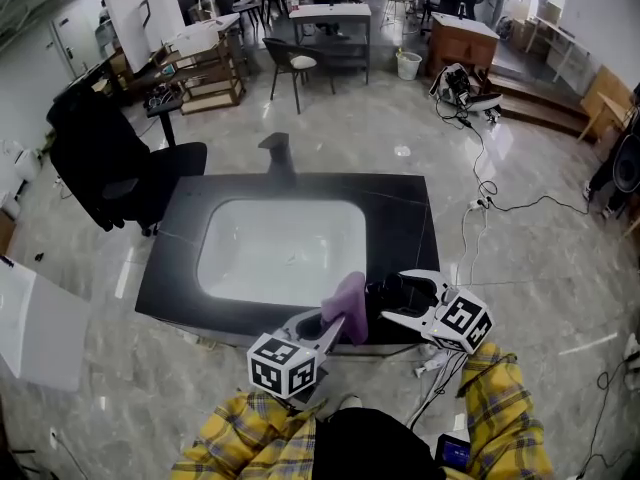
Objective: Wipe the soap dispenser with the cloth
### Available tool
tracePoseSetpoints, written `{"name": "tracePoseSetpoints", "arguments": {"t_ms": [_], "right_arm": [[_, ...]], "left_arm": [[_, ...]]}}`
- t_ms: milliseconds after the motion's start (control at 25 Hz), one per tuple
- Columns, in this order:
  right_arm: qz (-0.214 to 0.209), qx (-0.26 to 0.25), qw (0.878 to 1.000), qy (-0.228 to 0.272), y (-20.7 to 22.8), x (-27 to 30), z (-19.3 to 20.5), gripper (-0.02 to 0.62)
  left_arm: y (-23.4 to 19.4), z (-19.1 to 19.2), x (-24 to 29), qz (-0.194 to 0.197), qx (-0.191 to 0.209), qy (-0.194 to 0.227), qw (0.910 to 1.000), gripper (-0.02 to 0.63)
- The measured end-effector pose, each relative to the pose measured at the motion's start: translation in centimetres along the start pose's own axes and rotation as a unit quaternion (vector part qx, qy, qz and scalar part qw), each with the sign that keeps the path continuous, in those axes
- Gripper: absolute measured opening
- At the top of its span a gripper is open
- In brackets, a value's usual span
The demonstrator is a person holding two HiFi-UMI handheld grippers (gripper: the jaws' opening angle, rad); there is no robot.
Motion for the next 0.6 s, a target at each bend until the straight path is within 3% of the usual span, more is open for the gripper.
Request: {"name": "tracePoseSetpoints", "arguments": {"t_ms": [360,600], "right_arm": [[-0.12,-0.025,0.99,-0.066,1.2,2.0,0.0,0.272],[-0.151,-0.007,0.986,-0.073,1.8,2.4,-0.3,0.255]], "left_arm": [[0.4,-0.1,0.1,0.004,0.01,-0.013,0.9999,0.064],[0.3,0.1,-0.1,0.001,0.004,-0.02,0.9998,0.064]]}}
Point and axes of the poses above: the fingertips, and each gripper's own axes: x forward along the fingers, y to its right, z out of its underside, the point moved 6 cm from there along -x, backward along the fingers, and after that the axes turned 6 degrees about y, right-handed, at the moved point
